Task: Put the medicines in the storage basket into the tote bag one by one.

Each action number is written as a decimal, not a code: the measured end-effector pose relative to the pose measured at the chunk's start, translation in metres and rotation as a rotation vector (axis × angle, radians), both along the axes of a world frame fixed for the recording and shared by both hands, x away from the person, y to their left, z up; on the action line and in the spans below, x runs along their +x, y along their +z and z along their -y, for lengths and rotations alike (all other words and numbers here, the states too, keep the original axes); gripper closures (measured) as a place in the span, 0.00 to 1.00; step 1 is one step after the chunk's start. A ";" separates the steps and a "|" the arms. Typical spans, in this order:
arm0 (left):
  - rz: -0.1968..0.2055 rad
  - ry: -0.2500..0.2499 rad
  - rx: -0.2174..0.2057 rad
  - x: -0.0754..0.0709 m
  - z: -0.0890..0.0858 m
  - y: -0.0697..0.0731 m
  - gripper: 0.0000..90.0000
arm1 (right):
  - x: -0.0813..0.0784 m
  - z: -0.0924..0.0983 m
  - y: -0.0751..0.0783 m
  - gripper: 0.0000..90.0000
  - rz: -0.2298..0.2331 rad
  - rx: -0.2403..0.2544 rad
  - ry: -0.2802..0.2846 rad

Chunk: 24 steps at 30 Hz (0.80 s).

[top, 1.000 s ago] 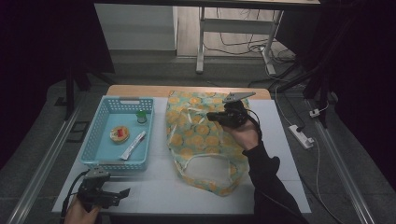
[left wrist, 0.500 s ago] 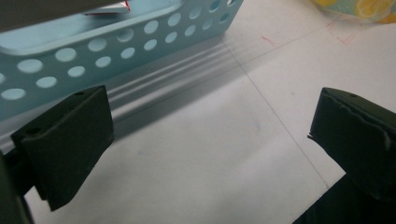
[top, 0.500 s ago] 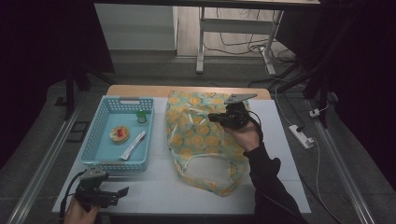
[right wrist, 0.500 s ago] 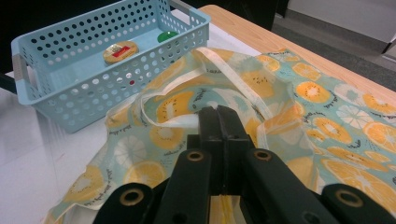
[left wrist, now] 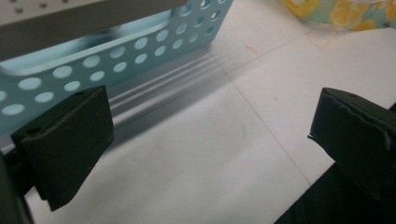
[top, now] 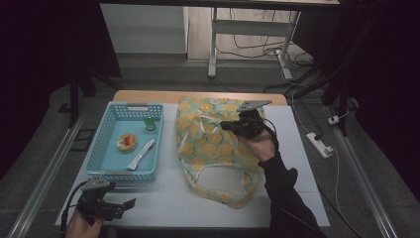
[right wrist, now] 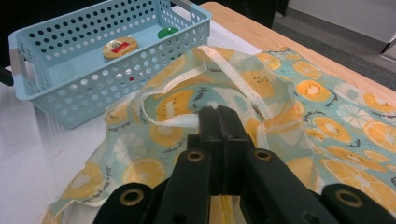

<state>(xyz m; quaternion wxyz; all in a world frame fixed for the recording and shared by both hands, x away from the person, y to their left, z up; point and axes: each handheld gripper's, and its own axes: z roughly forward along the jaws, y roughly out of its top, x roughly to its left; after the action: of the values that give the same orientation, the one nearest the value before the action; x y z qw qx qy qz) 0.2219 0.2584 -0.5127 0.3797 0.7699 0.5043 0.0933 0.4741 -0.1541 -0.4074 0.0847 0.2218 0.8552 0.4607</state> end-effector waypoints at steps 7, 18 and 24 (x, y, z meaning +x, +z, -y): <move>0.035 -0.030 -0.023 -0.001 -0.003 0.008 0.00 | 0.000 0.000 -0.001 1.00 0.001 -0.002 -0.001; 0.071 -0.029 -0.049 0.001 -0.007 0.020 0.00 | 0.001 -0.001 -0.002 1.00 -0.003 0.000 0.002; 0.072 -0.021 -0.067 0.006 -0.008 0.029 0.00 | 0.001 0.000 -0.002 1.00 -0.002 0.000 0.001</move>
<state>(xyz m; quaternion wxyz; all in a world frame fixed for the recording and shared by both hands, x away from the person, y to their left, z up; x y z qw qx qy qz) 0.2277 0.2665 -0.4838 0.4239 0.7582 0.4851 0.0999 0.4753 -0.1541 -0.4093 0.0835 0.2218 0.8554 0.4605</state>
